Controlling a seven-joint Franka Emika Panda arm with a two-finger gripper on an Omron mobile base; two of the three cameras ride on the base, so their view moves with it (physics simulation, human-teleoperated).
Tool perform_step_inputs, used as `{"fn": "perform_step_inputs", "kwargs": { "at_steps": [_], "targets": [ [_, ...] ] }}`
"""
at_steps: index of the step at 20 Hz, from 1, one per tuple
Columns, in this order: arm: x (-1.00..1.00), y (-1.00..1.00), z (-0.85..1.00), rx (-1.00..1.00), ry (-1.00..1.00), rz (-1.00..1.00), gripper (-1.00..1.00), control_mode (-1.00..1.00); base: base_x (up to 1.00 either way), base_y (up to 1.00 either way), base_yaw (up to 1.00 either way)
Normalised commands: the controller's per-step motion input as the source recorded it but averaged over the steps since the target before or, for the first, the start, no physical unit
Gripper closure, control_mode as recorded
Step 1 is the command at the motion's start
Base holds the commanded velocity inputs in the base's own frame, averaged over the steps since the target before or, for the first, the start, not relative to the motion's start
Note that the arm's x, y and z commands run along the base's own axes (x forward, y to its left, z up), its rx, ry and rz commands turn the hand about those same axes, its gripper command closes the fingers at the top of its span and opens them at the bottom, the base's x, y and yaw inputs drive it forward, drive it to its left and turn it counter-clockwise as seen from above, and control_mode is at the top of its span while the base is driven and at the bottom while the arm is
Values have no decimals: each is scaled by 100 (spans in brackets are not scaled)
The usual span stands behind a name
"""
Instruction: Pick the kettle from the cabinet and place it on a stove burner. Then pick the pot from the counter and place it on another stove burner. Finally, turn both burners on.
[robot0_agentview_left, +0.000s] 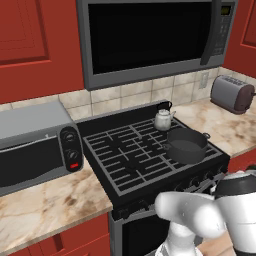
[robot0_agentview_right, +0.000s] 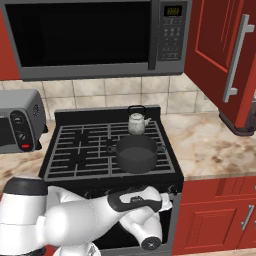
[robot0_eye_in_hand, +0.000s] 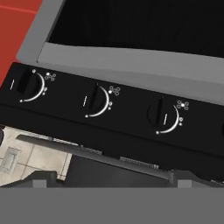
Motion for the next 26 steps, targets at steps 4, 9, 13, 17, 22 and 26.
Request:
{"fn": "perform_step_inputs", "kwargs": {
  "at_steps": [4, 9, 13, 17, 22, 26],
  "targets": [
    [0, -16, -11, 2, 0, 0, -100, -100, 0, 0, 0],
    [0, -15, -8, 2, 0, 0, -100, -100, 0, 0, 0],
    [6, -2, 0, 2, 0, 0, -100, -100, 0, 0, 0],
    [9, 0, -2, 1, 0, 0, -100, -100, 0, 0, 0],
    [9, 0, -7, 0, 0, 0, -100, -100, 0, 0, 0],
    [12, 0, -6, 0, 0, 0, -100, -100, 0, 0, 0]
  ]
}}
